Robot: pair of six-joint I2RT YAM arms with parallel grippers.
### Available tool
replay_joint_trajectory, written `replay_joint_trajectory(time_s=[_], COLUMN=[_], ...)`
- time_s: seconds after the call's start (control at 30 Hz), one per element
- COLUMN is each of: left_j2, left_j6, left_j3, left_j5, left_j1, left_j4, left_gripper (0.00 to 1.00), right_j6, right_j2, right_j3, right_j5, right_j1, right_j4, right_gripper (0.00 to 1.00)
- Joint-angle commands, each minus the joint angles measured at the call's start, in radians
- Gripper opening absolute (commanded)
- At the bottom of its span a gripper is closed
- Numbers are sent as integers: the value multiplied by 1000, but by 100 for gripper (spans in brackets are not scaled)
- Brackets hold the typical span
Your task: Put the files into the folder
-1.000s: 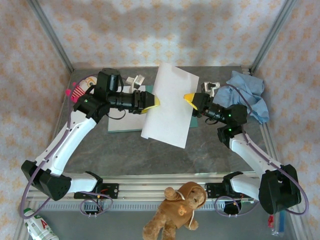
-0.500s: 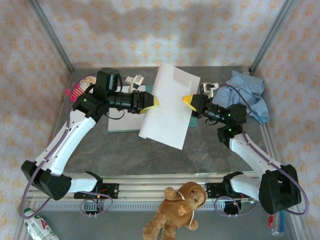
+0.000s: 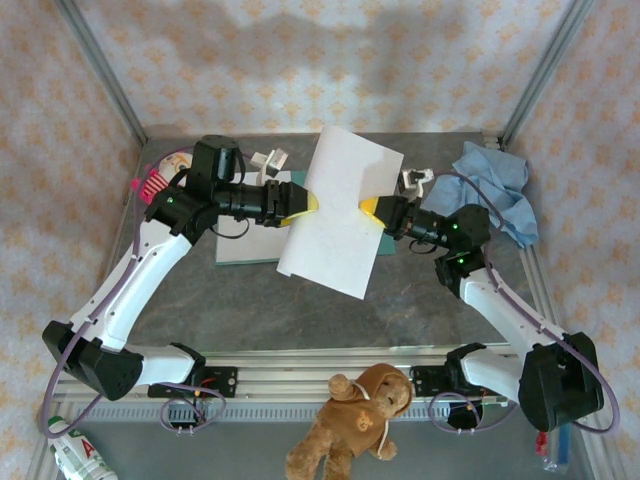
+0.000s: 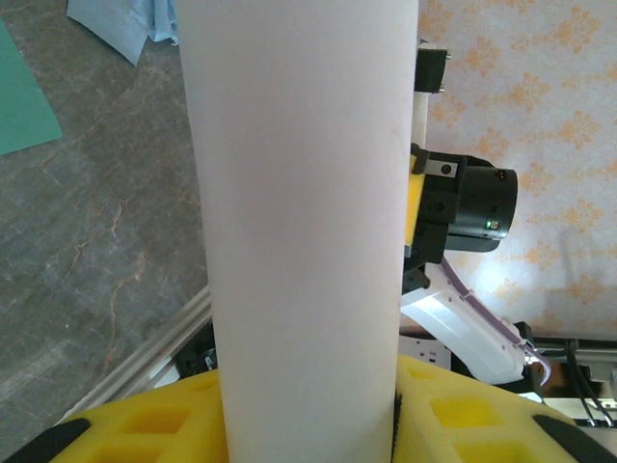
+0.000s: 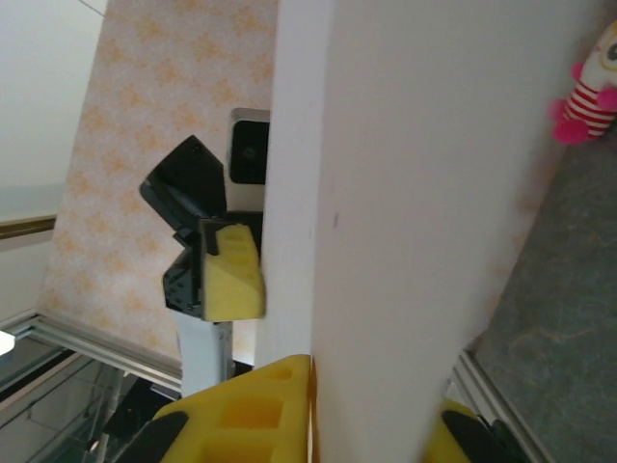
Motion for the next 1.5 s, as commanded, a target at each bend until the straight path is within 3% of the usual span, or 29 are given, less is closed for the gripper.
replay_joint_trajectory(time_s=[0.0, 0.13, 0.23, 0.43, 0.53, 0.7, 0.93, 1.13, 1.27, 1.47], left_j2=[0, 9, 20, 26, 21, 8, 56, 159, 194, 220], left_j6=[14, 84, 150, 186, 194, 196, 187, 192, 193, 196], left_j3=[-7, -2, 11, -36, -81, -186, -339, -334, -317, -304], left_j5=[-10, -85, -279, -655, -752, -795, -777, -750, -730, -727], left_j1=[6, 8, 9, 16, 33, 59, 93, 101, 101, 101], left_j4=[24, -45, -140, -215, -219, -197, -138, -124, -108, -100], left_gripper=[50, 74, 86, 92, 93, 94, 94, 93, 93, 92], right_j6=[-131, -428, -695, -951, -1003, -1062, -1103, -1134, -1102, -1155], right_j2=[-44, -73, -38, 137, 262, 496, 829, 1024, 1066, 1073], right_j3=[72, 205, 363, 623, 744, 964, 1336, 1680, 1771, 1760], right_j5=[-24, -14, 11, 144, 200, 262, 224, 203, 139, 238], right_j1=[9, 10, 8, 7, 6, 8, 33, 88, 99, 82], right_j4=[-168, -617, -1017, -1436, -1556, -1683, -1827, -1984, -1974, -2004], right_gripper=[5, 3, 0, 0, 0, 0, 0, 0, 0, 0])
